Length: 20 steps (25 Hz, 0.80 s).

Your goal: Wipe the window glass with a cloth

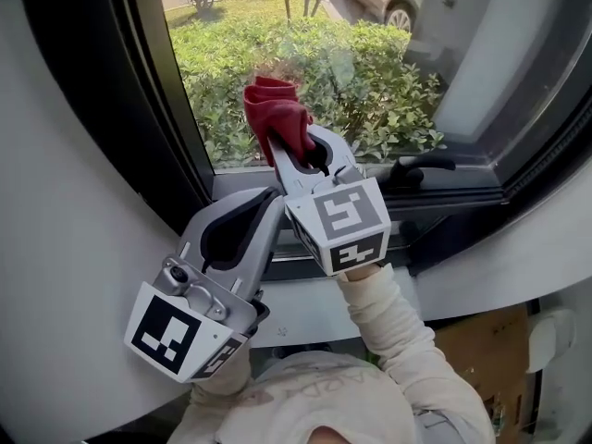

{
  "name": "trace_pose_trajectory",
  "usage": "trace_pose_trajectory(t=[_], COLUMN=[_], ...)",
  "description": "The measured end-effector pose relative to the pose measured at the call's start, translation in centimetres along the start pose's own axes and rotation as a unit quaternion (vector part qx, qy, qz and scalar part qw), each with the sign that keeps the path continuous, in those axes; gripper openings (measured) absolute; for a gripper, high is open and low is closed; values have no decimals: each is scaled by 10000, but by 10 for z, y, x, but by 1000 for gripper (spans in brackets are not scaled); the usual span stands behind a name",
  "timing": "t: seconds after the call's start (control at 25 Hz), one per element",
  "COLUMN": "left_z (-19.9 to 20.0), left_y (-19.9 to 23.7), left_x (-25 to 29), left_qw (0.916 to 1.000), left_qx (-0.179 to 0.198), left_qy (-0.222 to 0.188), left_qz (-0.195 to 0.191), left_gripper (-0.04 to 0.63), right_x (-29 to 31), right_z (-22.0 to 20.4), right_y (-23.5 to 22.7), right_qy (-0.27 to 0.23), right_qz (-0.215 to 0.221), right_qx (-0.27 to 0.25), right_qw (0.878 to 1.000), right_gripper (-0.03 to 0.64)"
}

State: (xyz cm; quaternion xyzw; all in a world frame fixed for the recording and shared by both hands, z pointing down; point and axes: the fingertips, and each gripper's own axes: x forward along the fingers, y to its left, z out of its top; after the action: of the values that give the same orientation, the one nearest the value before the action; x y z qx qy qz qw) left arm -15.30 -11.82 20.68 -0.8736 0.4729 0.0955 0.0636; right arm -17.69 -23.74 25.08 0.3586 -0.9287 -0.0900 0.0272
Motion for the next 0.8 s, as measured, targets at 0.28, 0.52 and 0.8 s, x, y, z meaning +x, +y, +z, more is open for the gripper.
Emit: trace_pose_trajectory(t=[0.28,0.52,0.8], left_z=[-10,-11,-26], left_y=[-16,-44,-78], left_x=[17,43,84], left_qw=[9999,9995,9984], left_qx=[-47,11,76], left_qy=[94,161,313], left_qz=[-97,-281,-471], left_gripper=[3,3,3], right_x=[-33,-76,-114], right_z=[-5,-1,-7], right_y=[-54,-117,-178], right_qy=[-45,-144,-156], right_qz=[-315,-759,-988], right_qx=[234,242,44], right_qw=[9992,9967,9950], right_gripper=[68,69,69])
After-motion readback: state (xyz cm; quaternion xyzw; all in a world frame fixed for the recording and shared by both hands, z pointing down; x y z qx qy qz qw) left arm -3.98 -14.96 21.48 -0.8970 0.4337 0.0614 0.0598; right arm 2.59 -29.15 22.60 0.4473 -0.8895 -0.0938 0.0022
